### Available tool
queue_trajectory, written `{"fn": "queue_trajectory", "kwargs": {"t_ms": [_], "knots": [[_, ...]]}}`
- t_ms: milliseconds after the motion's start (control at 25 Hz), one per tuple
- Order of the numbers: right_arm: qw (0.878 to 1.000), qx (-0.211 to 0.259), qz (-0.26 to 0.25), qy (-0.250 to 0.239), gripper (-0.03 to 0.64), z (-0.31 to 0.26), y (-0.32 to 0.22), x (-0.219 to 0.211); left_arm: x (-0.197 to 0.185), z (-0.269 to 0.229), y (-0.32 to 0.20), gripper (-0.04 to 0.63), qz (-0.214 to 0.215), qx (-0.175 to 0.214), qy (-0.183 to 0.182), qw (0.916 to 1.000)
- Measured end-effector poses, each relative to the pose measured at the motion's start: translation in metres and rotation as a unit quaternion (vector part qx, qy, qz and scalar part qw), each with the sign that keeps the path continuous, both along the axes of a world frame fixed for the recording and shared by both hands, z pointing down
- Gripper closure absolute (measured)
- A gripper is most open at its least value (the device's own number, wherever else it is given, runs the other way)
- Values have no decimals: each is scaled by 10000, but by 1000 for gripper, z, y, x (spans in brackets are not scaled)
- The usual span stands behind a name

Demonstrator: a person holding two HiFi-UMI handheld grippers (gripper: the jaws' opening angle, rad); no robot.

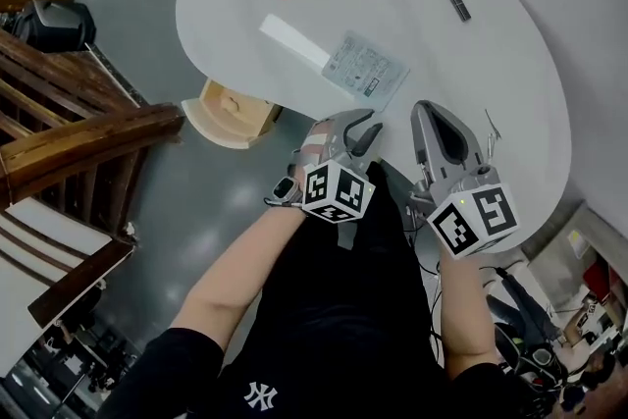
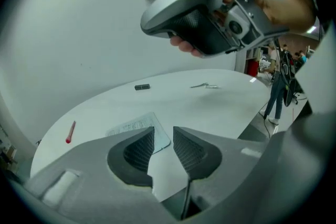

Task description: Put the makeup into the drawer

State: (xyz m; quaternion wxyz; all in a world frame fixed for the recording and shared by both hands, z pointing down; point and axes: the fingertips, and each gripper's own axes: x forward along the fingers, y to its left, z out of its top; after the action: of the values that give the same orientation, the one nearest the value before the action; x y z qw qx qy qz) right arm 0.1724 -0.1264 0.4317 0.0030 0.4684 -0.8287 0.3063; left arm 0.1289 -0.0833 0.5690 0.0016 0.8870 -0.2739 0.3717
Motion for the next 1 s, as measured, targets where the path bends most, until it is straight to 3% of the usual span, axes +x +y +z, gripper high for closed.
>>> {"fn": "queue_trajectory", "kwargs": {"t_ms": [280, 560, 1000], "knots": [[9994, -312, 122, -13, 603, 35, 3, 3, 1, 40, -11, 472, 94, 153, -456, 9988], [9993, -340, 138, -50, 603, 42, 6, 6, 12, 52, -11, 465, 314, 447, -866, 9947], [9990, -375, 173, -162, 603, 42, 3, 18, 12, 55, -19, 466, 311, 295, -1198, 9919]]}}
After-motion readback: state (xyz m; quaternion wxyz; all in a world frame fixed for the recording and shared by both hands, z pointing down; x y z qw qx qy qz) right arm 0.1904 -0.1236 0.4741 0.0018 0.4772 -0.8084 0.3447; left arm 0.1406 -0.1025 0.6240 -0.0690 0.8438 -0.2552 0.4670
